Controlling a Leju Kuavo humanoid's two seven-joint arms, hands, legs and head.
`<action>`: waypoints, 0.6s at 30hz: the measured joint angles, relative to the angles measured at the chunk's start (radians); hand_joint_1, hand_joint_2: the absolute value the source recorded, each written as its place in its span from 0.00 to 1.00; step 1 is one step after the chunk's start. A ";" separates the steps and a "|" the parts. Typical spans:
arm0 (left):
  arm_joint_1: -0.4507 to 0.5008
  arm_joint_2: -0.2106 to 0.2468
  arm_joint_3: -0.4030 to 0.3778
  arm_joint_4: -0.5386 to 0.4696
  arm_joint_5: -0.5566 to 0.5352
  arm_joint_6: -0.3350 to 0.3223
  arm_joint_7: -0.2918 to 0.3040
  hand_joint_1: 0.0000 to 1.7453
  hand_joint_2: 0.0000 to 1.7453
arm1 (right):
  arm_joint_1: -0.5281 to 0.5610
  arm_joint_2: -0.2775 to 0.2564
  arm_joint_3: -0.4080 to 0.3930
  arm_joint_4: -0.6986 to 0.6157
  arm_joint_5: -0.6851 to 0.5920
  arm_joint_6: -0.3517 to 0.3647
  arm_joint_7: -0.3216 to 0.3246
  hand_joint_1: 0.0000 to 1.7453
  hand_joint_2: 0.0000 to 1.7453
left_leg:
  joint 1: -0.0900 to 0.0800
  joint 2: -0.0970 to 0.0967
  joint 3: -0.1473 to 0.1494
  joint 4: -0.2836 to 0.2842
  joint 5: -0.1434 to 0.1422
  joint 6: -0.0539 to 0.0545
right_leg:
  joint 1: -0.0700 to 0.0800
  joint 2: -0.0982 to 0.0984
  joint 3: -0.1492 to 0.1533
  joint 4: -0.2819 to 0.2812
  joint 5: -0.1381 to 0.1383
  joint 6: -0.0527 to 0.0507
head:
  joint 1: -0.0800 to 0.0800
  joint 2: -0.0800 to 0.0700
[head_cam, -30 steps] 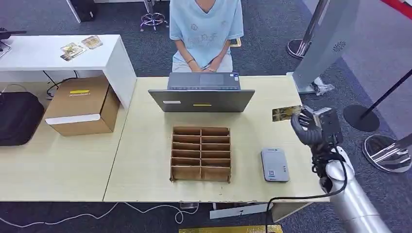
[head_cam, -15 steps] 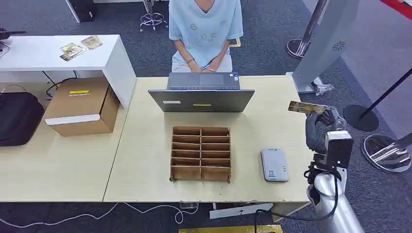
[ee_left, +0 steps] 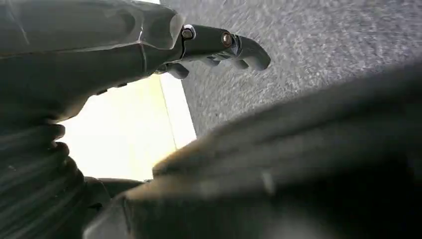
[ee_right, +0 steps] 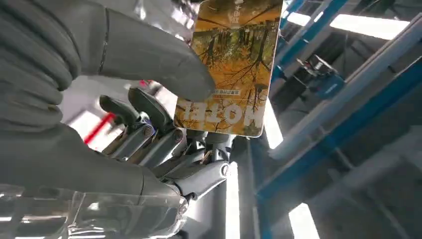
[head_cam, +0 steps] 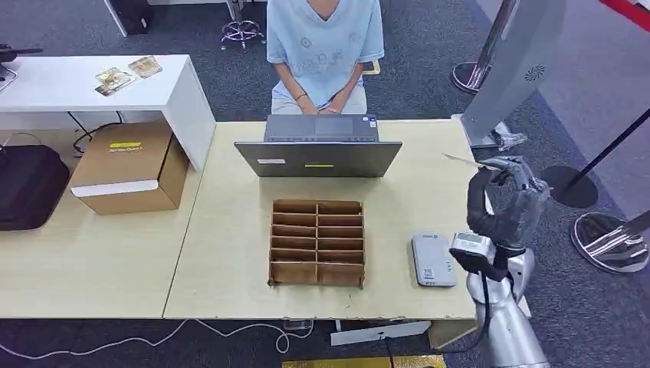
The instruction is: Pass the card to the sensor for recognition and then transmit it.
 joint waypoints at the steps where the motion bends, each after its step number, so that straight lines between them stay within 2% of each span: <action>1: 0.000 0.003 -0.009 0.000 -0.009 -0.009 -0.005 0.00 1.00 | -0.012 0.017 -0.012 0.000 0.053 0.000 0.000 1.00 1.00 | 0.000 0.000 0.000 0.000 0.000 0.000 | 0.000 0.000 0.000 0.000 0.000 0.000 | 0.001 0.000; 5: -0.001 0.010 -0.044 0.000 -0.053 -0.046 -0.023 0.00 1.00 | -0.056 0.076 -0.057 -0.012 0.237 0.000 0.000 1.00 1.00 | 0.000 0.000 0.000 0.000 0.000 0.000 | 0.000 0.000 0.000 0.000 0.000 0.000 | 0.000 0.000; 10: -0.003 0.017 -0.085 0.000 -0.095 -0.080 -0.037 0.00 1.00 | -0.084 0.124 -0.085 -0.027 0.319 -0.001 0.000 1.00 1.00 | 0.000 0.000 0.000 0.000 0.000 0.000 | 0.000 0.000 0.000 0.000 0.000 0.000 | 0.000 0.000; 18: -0.021 0.031 -0.205 0.000 -0.237 -0.213 -0.106 0.00 1.00 | -0.195 0.211 -0.095 -0.031 0.598 -0.001 0.000 1.00 1.00 | 0.000 0.001 0.000 0.000 0.001 0.000 | 0.000 0.000 0.000 0.000 0.000 0.000 | 0.000 0.000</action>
